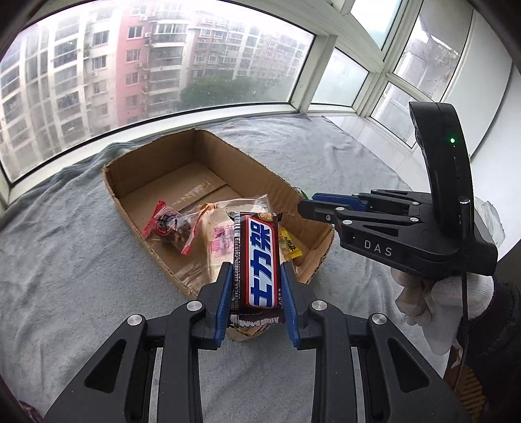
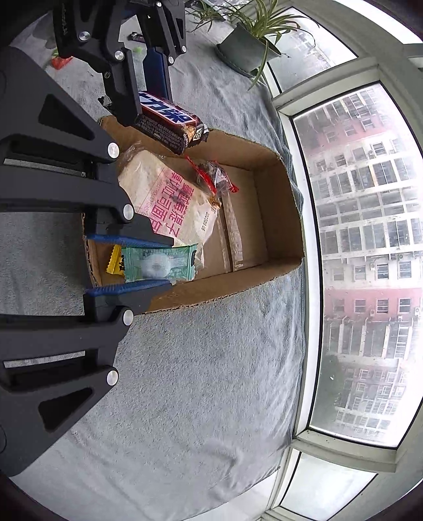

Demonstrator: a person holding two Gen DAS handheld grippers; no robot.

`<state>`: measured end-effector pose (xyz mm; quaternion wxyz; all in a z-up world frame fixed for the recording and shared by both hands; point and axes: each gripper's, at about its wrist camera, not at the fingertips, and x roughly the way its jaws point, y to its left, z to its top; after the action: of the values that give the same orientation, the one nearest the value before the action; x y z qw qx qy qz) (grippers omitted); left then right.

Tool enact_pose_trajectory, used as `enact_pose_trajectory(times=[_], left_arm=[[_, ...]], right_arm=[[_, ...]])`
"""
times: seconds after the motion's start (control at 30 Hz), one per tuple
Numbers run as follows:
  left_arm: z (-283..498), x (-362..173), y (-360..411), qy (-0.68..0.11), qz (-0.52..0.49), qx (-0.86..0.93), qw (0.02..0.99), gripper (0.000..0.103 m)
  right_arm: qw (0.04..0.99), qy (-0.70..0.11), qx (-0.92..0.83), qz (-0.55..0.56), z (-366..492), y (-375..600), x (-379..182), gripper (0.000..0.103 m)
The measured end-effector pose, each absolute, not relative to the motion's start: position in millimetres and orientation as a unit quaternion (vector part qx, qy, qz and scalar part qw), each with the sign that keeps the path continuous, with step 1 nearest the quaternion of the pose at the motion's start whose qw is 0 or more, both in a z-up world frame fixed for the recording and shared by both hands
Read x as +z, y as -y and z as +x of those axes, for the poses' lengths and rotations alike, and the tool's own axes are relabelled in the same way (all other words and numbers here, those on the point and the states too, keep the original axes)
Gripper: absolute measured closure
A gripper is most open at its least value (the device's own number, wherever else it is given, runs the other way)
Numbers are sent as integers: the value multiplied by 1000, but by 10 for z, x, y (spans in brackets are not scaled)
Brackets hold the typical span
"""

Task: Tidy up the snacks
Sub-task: 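Carry the mint packet and chocolate bar into the box and release both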

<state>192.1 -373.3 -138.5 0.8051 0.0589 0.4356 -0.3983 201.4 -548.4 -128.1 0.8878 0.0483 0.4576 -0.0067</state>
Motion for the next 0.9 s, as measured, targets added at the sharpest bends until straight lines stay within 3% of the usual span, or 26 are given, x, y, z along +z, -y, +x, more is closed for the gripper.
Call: enact_pose_trajectory(times=[0.3,0.43,0.47,0.9], left_arm=[[1957,-1409,3801,-437,69,-390,807,76],[1967,-1405,3790,-438,68,-390,807,76],[1965,-1399,3784,-437,69,-388,808,75],[1947,-1255,3537,-433,49,-382,815,75]], right_arm=[[886,-462,-17,49,2025,5505,-1317,81],[888,-457,-23,46,2021,5507,-1291,58],[889,-456,-24,45,2020,5506,-1283,57],[895,-445,-16,26,1972,5277,-1076,56]])
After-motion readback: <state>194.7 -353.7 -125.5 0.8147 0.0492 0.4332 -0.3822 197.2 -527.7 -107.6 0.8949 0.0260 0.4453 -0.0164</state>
